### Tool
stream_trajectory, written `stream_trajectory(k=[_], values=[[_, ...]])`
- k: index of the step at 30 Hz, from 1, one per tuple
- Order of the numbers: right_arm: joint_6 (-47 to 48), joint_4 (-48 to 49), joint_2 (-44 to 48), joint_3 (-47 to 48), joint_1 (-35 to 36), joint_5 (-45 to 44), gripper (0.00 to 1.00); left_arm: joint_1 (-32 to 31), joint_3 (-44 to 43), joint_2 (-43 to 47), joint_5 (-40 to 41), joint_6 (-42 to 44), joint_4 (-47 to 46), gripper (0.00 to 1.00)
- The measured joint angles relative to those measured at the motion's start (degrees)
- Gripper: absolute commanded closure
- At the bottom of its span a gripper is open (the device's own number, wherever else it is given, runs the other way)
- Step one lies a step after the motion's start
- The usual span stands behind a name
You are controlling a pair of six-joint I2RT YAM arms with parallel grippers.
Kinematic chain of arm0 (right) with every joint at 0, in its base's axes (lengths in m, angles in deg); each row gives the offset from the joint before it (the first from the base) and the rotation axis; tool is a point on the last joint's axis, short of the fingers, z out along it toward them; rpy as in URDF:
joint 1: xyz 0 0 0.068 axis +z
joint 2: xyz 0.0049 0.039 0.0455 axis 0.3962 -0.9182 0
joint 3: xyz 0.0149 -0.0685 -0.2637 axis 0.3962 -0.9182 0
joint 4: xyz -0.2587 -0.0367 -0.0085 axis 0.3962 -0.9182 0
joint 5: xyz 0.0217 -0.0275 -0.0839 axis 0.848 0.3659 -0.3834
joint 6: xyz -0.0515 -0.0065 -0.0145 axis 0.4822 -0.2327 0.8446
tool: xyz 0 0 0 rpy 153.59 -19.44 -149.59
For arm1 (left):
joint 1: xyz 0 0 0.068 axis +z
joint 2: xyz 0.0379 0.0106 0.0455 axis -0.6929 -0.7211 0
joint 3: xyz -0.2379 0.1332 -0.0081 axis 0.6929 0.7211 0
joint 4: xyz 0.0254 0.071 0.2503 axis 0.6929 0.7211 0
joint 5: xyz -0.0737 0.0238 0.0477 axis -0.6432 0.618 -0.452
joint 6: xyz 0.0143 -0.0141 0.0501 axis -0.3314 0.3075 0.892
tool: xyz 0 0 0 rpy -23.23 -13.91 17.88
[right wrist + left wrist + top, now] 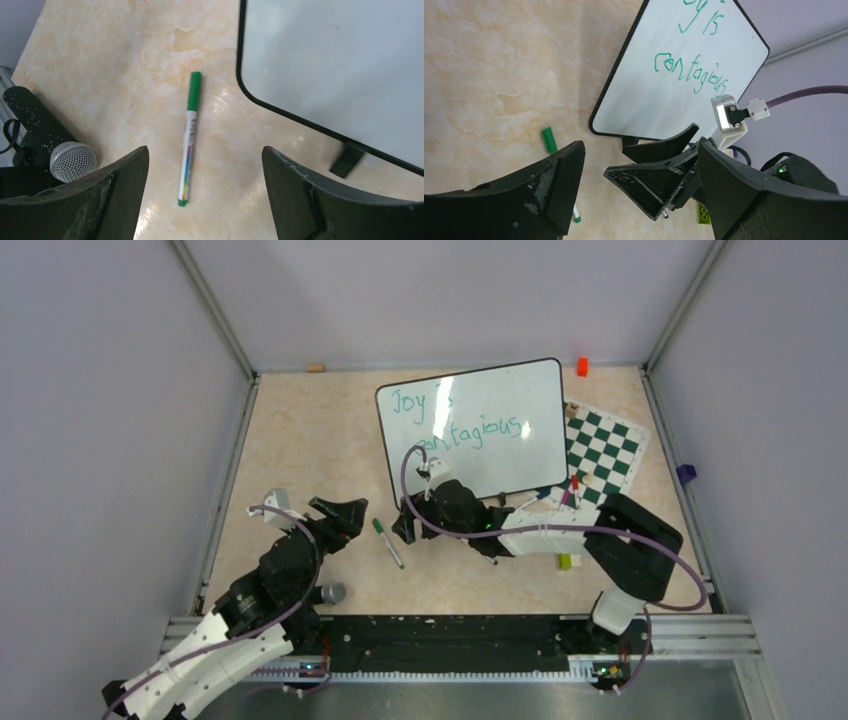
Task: Write a sentence on the whiteboard
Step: Put down the whiteboard marker at the center of the board, then reset both arms
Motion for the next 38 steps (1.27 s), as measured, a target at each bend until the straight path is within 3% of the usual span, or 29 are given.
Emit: stream_trajectory(k=[4, 11, 18, 23, 28, 38], values=[[0.4, -4.2, 9.9, -5.1, -2.3, -1.6, 0.19, 0.0, 1.8, 0.4, -3.2, 6.6, -4.4, 0.01], [3.5, -15.3, 39.8, -14.2, -14.1, -6.4, 0.19, 0.0, 2.9, -4.2, -6.0, 17.6, -11.2, 0.01], [6.7, -28.0, 60.1, -19.3, -16.9, -15.4, 0.19, 0.0, 2.2, -16.7, -4.0, 20.4, -11.3, 0.01], [4.5, -34.8, 71.8, -25.3, -16.9, -22.1, 0.19, 0.0, 1.5, -19.8, -3.8, 20.2, -10.9, 0.01], [3.1, -38.3, 80.0, -28.5, -16.9, -25.5, 0.19, 0.0, 2.9, -16.7, -5.6, 19.7, -12.4, 0.01], [2.5, -39.4, 80.4, -28.7, -16.9, -26.3, 0.19, 0.0, 8.6, -8.7, -6.8, 19.1, -14.5, 0.01]])
